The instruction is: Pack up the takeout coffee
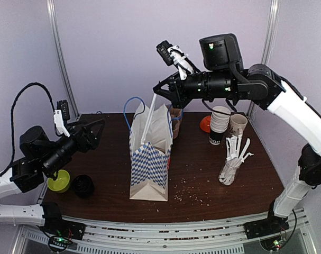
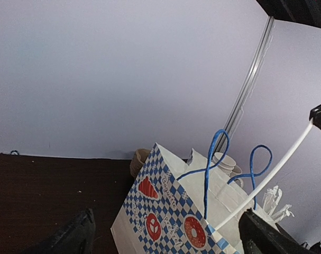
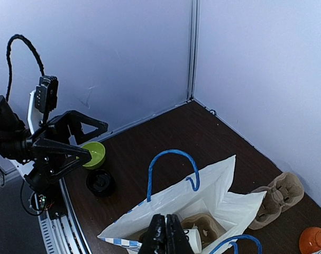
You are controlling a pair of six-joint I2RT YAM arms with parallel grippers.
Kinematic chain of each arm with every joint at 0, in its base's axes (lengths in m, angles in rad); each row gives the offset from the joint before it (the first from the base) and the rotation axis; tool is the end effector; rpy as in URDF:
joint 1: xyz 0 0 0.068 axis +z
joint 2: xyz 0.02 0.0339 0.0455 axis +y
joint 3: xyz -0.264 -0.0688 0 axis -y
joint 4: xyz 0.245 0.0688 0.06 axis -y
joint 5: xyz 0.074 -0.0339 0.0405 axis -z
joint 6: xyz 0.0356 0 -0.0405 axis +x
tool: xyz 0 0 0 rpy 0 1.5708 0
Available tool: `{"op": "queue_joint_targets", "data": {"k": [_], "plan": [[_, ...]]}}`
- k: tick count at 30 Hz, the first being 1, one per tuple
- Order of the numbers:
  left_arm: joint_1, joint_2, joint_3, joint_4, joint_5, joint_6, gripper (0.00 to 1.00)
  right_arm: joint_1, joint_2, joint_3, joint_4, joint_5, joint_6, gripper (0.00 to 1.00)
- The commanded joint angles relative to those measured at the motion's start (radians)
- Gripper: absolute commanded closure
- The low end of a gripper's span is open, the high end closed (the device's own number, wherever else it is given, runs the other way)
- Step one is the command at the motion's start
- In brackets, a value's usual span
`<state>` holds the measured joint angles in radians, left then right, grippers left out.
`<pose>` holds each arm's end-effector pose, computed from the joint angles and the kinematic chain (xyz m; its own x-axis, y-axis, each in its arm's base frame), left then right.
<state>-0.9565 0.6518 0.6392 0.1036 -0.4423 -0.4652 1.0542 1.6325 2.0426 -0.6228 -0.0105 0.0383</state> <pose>0.1056 -0.1233 0.3402 -0.1743 -0.4563 -0.8726 0.4640 0.7436 -0.4815 0.1697 0.2994 0.5066 -0.1377 -0.1649 -0.9767 -0.8699 0.4916 0.0396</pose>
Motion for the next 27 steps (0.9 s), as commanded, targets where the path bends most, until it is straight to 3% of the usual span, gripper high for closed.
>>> {"op": "queue_joint_targets", "data": {"k": [1, 14, 21, 27], "plan": [[0.003, -0.008, -0.020, 0.033, -0.009, 0.019, 0.02, 0.032, 0.062, 0.028, -0.074, 0.100, -0.043, 1.00], [0.002, 0.000, -0.048, 0.041, 0.013, 0.001, 0.02, 0.074, 0.220, 0.025, -0.115, 0.069, 0.007, 1.00], [0.003, -0.011, -0.040, 0.041, 0.010, 0.007, 0.02, 0.072, 0.231, 0.032, -0.123, 0.080, 0.034, 0.69], [0.003, 0.010, -0.012, 0.035, 0.008, 0.030, 0.02, 0.073, 0.187, 0.046, -0.128, 0.068, 0.053, 0.51]]}}
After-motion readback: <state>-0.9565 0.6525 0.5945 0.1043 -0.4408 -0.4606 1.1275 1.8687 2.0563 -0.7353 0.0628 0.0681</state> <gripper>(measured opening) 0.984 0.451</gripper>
